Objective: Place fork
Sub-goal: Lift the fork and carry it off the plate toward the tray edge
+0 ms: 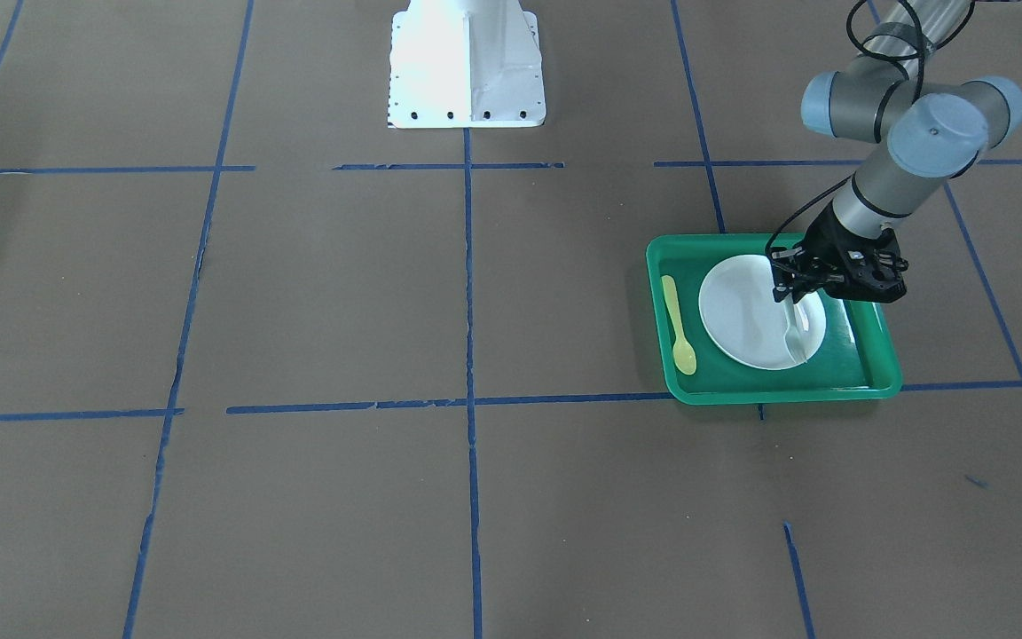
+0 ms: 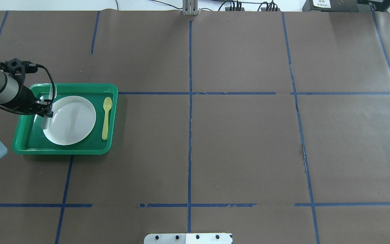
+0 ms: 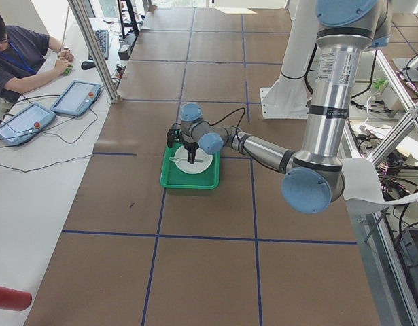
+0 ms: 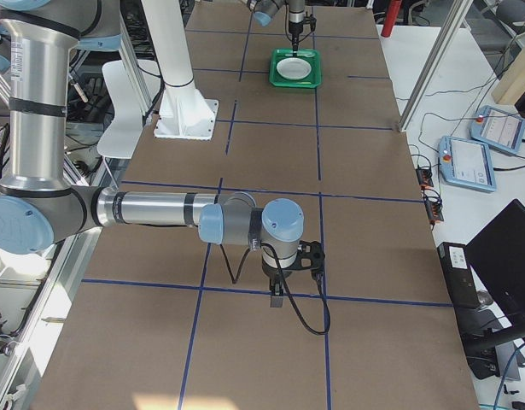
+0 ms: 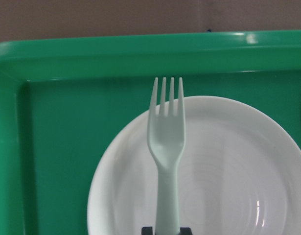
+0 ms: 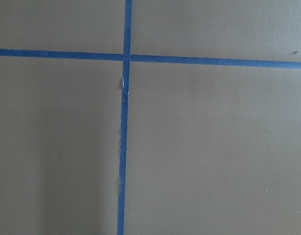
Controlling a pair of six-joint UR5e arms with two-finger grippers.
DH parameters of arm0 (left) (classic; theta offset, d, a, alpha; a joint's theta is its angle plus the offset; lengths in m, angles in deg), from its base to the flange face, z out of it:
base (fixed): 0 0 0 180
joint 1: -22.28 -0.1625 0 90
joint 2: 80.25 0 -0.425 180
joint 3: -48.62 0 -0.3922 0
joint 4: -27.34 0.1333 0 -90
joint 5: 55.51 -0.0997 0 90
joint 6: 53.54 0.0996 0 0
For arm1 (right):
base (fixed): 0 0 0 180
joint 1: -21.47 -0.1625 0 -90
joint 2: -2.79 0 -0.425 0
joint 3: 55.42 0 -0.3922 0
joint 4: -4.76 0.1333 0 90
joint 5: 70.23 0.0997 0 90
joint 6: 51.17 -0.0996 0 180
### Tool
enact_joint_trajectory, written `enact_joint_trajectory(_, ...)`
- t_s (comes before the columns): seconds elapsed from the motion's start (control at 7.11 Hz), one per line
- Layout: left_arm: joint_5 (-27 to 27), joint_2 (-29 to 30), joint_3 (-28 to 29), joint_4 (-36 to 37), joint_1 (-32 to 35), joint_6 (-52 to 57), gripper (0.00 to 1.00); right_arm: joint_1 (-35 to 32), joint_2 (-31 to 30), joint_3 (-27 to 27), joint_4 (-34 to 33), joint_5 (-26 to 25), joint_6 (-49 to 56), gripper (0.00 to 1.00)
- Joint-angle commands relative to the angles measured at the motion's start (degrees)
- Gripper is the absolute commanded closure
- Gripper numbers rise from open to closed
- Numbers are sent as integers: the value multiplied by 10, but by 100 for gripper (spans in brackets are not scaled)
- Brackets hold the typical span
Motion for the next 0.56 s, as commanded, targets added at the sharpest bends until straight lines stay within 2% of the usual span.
enact_joint_trajectory(0.0,23,-25,1,-3,16,3,100,0,0,0,0,0,0,0)
enact_joint_trajectory(0.28,23,-64,17,-99,16,3,100,0,0,0,0,0,0,0)
enact_joint_trajectory(0.42,22,-61,29,-101,13,-2,100,0,0,0,0,0,0,0)
